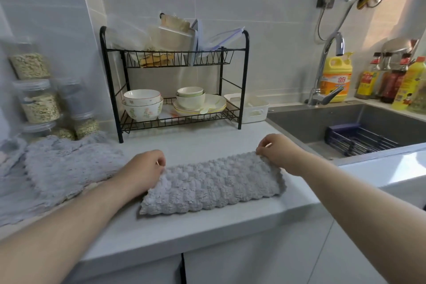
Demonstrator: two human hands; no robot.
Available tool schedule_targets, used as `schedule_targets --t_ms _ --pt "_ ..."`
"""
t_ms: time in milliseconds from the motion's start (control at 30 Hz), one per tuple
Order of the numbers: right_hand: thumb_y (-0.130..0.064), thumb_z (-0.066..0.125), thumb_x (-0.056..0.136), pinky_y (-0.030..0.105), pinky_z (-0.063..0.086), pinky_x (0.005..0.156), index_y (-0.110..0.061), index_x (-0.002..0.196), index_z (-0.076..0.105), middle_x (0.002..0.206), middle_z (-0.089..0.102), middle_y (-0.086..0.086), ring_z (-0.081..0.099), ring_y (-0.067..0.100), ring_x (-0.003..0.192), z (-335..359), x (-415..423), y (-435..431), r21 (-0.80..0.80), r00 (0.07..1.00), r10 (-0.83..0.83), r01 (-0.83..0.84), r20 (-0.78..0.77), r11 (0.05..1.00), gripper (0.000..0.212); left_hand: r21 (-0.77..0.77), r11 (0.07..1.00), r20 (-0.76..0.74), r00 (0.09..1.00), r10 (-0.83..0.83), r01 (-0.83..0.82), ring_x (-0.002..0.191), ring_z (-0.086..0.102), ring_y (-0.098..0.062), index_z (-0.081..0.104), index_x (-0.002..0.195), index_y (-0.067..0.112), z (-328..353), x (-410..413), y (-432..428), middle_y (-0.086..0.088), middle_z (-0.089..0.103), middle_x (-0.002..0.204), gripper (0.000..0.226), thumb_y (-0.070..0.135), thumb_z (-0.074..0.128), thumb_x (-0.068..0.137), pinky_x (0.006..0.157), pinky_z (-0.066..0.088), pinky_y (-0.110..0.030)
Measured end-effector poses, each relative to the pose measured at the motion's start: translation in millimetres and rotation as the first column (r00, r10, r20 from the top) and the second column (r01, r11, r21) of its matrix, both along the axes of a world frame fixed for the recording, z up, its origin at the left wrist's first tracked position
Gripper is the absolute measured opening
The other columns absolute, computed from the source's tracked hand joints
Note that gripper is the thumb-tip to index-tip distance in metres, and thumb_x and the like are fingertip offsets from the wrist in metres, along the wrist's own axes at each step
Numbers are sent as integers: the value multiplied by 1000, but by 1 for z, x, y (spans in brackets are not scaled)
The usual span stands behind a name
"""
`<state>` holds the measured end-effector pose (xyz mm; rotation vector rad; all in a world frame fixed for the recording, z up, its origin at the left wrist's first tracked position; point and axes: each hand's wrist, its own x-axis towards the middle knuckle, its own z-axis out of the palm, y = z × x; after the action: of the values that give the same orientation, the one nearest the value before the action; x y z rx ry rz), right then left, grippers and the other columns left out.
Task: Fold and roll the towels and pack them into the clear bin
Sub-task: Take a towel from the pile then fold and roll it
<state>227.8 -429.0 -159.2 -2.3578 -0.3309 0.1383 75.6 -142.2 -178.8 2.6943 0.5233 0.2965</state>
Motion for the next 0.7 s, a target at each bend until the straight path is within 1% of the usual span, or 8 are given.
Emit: schedule_targets --t_ms 67,133,233,333,433,500,567,700 --pt "-35 49 96 31 47 61 -1 85 57 77 61 14 56 27 64 1 -4 -4 -60 995 -98 99 17 993 36 213 977 36 999 -10 2 102 56 -22 58 114 22 6 -7 -7 -3 57 121 21 25 46 98 86 46 -34" --pt "-44 43 96 35 53 66 0 85 54 78 60 16 60 31 68 9 -11 -12 -27 972 -179 177 -151 984 47 369 925 102 985 -137 91 126 43 -20 52 131 23 20 -12 -27 3 47 140 35 33 40 100 106 33 -36" --pt "-46 63 84 31 50 65 -2 90 56 81 60 12 59 27 67 15 -22 -19 9 878 -148 170 -455 985 45 217 903 -102 928 -358 372 138 33 -14 42 142 26 29 -11 -66 6 36 151 48 47 40 98 113 24 -32" --pt "-26 73 77 29 49 65 -6 88 60 82 61 10 57 26 64 9 -29 -16 81 880 -45 95 -473 992 26 147 898 -359 869 -342 414 148 12 -18 17 153 28 7 3 -84 2 11 162 72 63 36 93 120 10 -34" --pt "-21 73 81 44 58 85 -1 103 64 101 72 16 71 32 91 9 -34 -17 348 896 44 126 -442 929 30 164 906 -382 872 -306 390 149 -3 -18 2 154 30 -5 10 -85 3 -4 162 83 73 27 88 121 0 -37" --pt "-21 66 89 39 61 71 -3 98 60 98 70 16 70 31 86 8 -39 -20 399 909 85 95 -409 912 21 176 905 -395 870 -295 387 149 -6 -19 -2 153 31 -9 11 -85 4 -7 162 94 83 23 79 121 -2 -39" --pt "-20 61 93 24 50 48 -10 86 53 84 61 11 61 21 65 9 -41 -24 329 926 64 67 -372 942 14 192 907 -396 875 -278 375 149 -7 -19 -4 153 33 -12 13 -87 4 -9 162 99 87 23 75 120 -3 -40" --pt "-13 59 91 20 33 39 -9 88 51 79 53 11 48 17 55 24 -41 -29 300 951 17 80 -308 951 9 185 913 -367 888 -279 363 149 -6 -20 1 152 36 -13 22 -104 4 -6 162 95 84 29 76 120 -2 -43"
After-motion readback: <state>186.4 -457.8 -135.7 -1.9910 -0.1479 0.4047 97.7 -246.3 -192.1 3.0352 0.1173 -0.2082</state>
